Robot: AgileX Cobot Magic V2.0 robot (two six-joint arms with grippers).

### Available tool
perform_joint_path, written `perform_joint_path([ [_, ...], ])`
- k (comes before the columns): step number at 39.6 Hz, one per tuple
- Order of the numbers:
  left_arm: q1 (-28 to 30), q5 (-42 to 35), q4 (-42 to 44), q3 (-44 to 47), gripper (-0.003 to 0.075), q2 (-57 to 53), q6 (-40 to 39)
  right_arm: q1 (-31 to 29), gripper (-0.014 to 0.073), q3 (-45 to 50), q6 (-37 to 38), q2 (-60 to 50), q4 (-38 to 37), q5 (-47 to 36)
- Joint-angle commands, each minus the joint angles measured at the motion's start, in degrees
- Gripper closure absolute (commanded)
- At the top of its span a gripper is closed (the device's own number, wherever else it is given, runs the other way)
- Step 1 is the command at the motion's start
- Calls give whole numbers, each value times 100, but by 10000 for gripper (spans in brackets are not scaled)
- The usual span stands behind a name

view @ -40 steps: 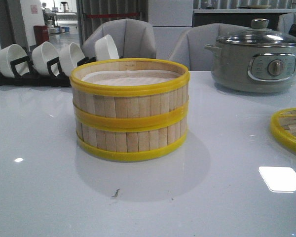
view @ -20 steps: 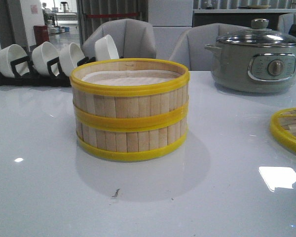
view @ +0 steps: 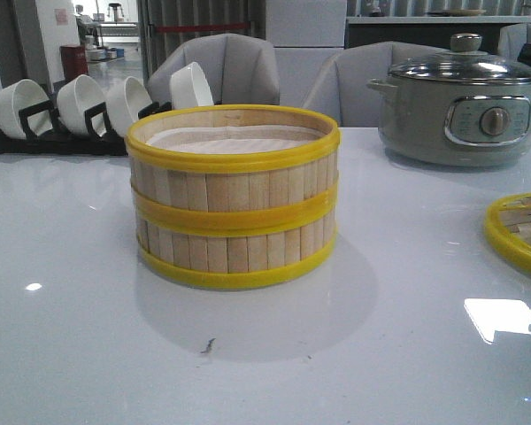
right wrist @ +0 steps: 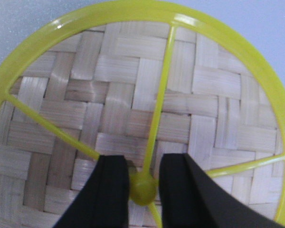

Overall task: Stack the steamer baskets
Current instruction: 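Grasp the lid's center knob with the right gripper, then lift the lid and carry it over the stacked baskets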

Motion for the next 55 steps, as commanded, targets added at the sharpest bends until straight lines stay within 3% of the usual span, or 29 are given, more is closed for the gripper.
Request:
perform_joint_path([
  [1,13,-472,-12,-175,623,16,-31,-29,396,-192,1,-282,78,-178],
  [6,13,-472,-12,-175,623,16,-31,-29,446,-192,1,-282,86,-149],
  [12,13,-472,-12,-175,623,16,-31,-18,573,-192,1,-282,91,-114],
  [27,13,-472,-12,-175,623,16,-31,488,558,-439,1,-726,91,144],
  [43,13,-472,-12,-175,623,16,-31,1715,558,-2646,1,-878,91,1600],
  [55,13,-472,-12,-175,623,16,-31,3064,558,-4016,1,-543,91,1633],
])
